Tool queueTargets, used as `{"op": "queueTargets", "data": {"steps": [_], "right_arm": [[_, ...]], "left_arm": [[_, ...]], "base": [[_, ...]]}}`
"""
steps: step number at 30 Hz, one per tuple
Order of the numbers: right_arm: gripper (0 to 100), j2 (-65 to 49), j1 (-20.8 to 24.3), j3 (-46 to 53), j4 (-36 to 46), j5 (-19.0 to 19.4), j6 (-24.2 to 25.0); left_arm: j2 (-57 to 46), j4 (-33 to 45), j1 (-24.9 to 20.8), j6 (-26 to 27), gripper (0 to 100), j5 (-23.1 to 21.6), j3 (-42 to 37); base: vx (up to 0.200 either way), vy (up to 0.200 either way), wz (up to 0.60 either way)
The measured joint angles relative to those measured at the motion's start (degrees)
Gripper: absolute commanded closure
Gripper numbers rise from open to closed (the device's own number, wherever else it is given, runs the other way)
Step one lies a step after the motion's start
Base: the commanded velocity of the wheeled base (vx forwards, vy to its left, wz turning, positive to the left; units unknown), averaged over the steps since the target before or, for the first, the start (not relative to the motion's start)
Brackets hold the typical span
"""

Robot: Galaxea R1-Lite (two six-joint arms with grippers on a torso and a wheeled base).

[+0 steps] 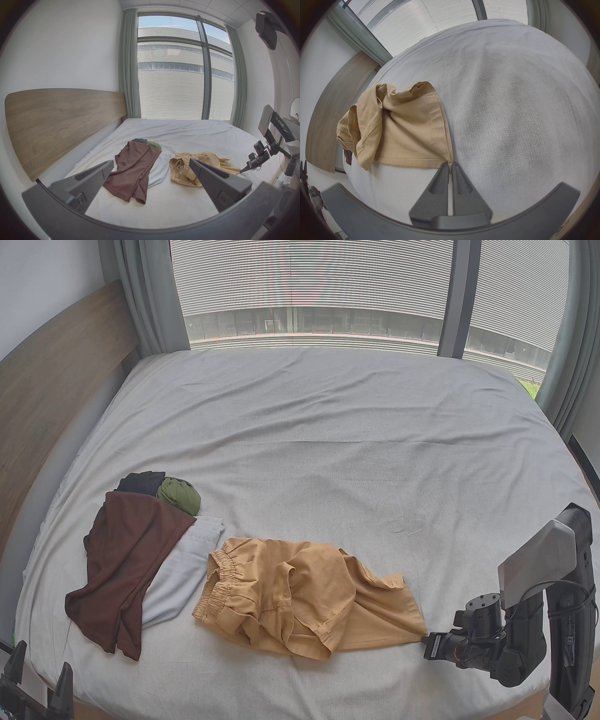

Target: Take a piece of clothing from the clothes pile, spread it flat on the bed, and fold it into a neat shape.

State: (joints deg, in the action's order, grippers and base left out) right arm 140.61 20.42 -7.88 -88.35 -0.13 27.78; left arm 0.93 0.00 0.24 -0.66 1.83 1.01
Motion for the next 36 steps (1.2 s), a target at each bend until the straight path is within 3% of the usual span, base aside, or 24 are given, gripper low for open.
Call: {"op": "queueTargets", "data": {"steps": [23,24,36], "right_arm": [[100,0.3,-1.2,0.9,0.0,-0.1,-0.7],[0,0.3,-1.3,0.9,0.0,-0.1,-0.8],[0,-2.4,-2.0,3.3,0.0,0.2,-2.2]], "left_arm": [[0.0,0.0,0.0,0.0,0,0.0,0.0],[0.0,0.0,0.0,0.0,0,0.0,0.0],[0.0,0.0,0.0,-0.1,0,0.0,0.0]], "base": [[0.000,0.000,0.00],[0.000,0.000,0.00],[0.000,0.000,0.00]]}}
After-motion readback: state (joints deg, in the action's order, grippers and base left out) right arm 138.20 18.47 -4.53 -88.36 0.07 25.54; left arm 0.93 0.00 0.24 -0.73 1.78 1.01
